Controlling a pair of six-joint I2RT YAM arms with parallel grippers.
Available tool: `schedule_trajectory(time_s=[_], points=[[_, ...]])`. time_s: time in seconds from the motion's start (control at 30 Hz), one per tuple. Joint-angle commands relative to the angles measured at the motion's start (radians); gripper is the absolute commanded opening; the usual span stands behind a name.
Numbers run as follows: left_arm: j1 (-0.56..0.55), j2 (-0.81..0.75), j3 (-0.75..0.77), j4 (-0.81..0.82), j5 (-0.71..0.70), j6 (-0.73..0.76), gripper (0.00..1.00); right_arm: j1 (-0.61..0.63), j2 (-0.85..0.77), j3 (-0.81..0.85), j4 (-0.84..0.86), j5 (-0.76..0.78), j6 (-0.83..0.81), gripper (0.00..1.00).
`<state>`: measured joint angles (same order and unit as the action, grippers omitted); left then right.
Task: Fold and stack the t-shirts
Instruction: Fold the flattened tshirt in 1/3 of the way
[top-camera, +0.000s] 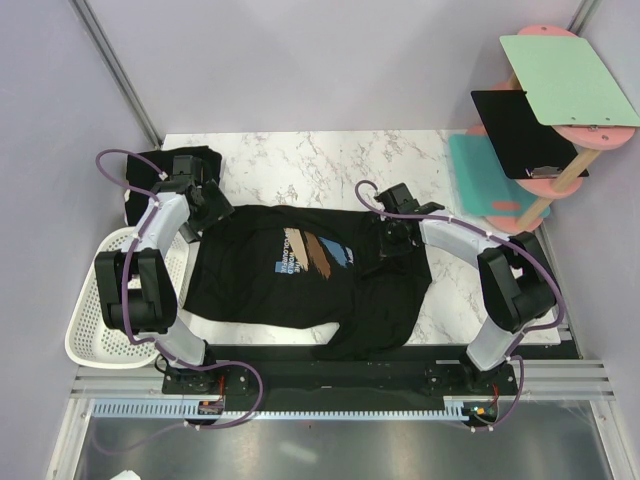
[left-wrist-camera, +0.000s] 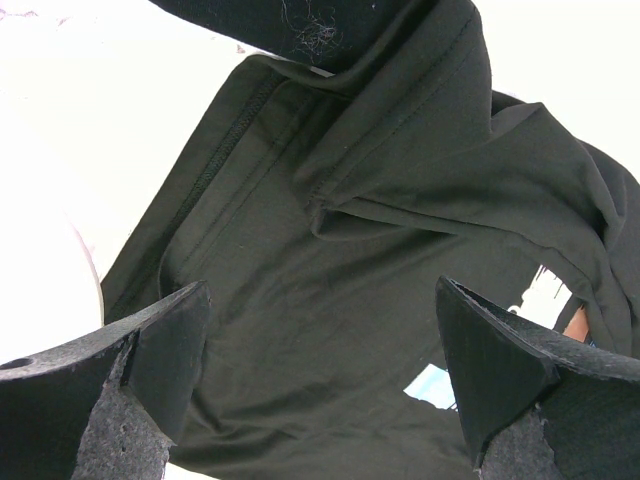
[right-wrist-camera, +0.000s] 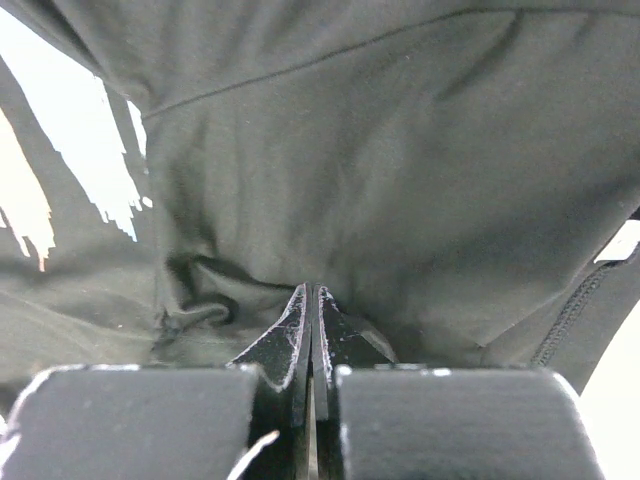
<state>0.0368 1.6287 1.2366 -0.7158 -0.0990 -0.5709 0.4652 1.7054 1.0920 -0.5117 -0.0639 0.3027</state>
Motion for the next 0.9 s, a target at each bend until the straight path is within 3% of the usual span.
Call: schedule_trajectory(time_s=[0.0,0.87], points=[[-0.002,-0.023,-0.006,0.003,-0.004,0.026,1.00,0.003,-0.018,0.026,0.029,-0.033,0.007,0.00],[-0.002,-0.035,-0.017,0.001,0.005,0.025,1.00,0.070,-0.184,-0.113,-0.171,-0.120,0.007,0.00]])
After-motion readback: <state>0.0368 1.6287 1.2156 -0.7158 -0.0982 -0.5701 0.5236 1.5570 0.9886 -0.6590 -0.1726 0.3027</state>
